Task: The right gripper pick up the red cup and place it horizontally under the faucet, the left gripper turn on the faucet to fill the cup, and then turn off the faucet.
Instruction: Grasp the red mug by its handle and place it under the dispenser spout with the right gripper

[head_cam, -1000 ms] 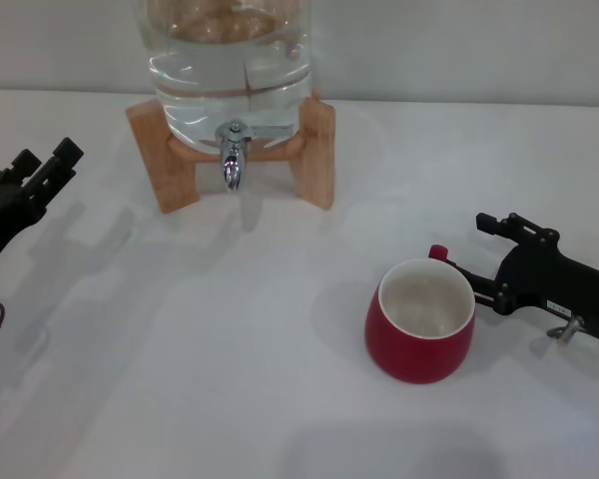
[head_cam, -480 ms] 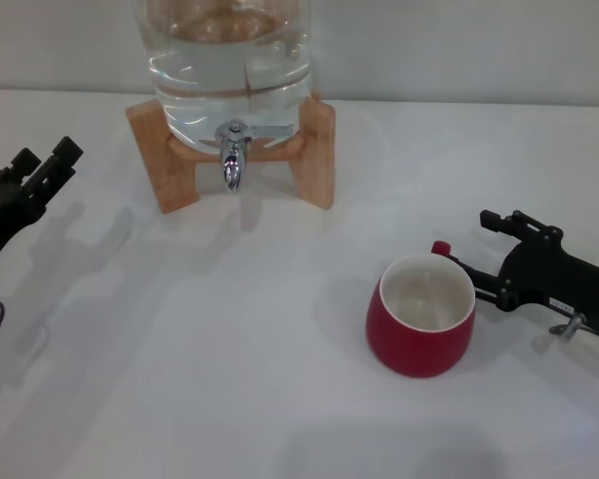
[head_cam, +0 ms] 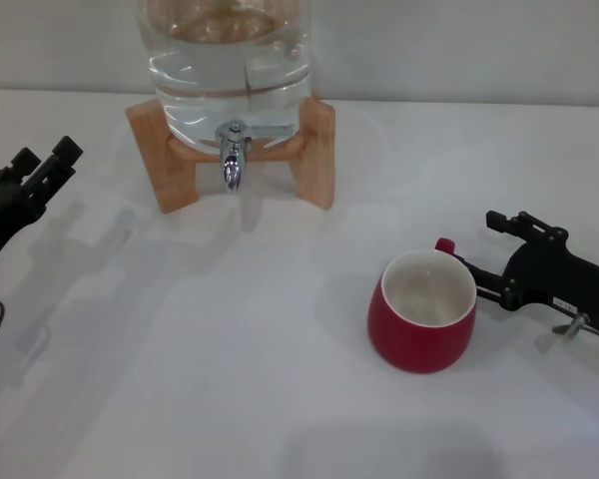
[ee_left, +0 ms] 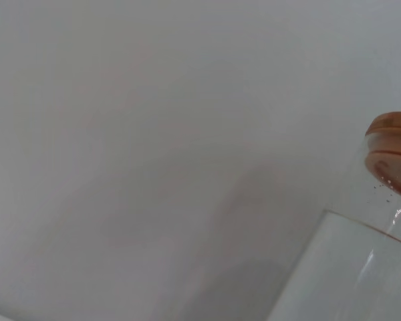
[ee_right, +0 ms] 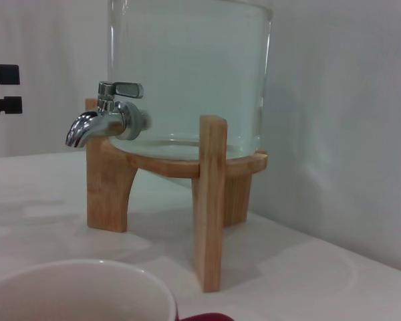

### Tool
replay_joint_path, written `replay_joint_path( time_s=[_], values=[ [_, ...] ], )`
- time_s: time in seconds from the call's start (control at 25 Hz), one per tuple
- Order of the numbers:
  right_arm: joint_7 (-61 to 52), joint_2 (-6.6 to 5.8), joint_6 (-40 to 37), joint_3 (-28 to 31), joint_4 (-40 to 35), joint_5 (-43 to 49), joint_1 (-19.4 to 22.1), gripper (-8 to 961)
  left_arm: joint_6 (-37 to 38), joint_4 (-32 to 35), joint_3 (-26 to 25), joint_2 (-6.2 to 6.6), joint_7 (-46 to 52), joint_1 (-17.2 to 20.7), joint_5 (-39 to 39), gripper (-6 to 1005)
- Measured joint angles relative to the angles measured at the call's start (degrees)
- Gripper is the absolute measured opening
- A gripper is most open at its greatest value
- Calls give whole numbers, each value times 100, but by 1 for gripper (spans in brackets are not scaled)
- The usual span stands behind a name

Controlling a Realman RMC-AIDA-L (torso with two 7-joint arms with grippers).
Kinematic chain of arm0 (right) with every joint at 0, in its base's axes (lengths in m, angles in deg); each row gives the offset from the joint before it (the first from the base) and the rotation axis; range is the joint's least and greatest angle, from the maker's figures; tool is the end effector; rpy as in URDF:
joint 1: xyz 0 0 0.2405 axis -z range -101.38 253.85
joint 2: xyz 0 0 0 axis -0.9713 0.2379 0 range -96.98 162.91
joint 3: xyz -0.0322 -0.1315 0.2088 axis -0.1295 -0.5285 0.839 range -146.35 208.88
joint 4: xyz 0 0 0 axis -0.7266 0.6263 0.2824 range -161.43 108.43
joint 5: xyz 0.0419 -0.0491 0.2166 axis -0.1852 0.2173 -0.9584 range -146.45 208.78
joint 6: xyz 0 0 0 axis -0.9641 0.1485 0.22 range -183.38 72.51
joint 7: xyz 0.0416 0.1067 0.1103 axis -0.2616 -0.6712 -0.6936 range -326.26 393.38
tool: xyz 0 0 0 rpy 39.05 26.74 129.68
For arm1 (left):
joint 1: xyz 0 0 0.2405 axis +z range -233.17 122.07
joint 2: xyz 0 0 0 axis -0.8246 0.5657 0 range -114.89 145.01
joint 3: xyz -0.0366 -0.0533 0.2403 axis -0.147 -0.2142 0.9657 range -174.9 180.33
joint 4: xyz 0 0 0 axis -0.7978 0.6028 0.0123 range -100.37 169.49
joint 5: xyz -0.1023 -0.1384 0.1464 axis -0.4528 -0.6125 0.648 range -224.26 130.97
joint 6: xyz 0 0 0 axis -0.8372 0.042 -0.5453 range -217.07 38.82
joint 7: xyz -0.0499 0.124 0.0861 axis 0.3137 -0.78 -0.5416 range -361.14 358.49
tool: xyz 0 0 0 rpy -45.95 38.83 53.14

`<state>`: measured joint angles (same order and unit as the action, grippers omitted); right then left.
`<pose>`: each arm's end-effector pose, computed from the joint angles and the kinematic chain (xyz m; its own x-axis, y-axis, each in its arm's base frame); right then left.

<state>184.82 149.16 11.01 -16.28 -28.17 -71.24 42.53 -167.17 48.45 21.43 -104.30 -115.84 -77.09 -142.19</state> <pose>0.3028 0.3527 -0.0669 0.8500 -0.0890 -0.5192 -0.4202 -0.7091 -0.5663 -0.3502 0.3224 0.0171 0.2480 0.1721 0.9534 0.9238 -0.3385 -0.1792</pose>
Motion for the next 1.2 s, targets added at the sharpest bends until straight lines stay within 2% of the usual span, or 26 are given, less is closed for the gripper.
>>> replay_joint_path(
  time_s=[1.2],
  values=[
    [-9, 1, -3, -32, 71, -93, -97, 718, 43, 0, 0, 0, 0, 14, 1, 860]
  ],
)
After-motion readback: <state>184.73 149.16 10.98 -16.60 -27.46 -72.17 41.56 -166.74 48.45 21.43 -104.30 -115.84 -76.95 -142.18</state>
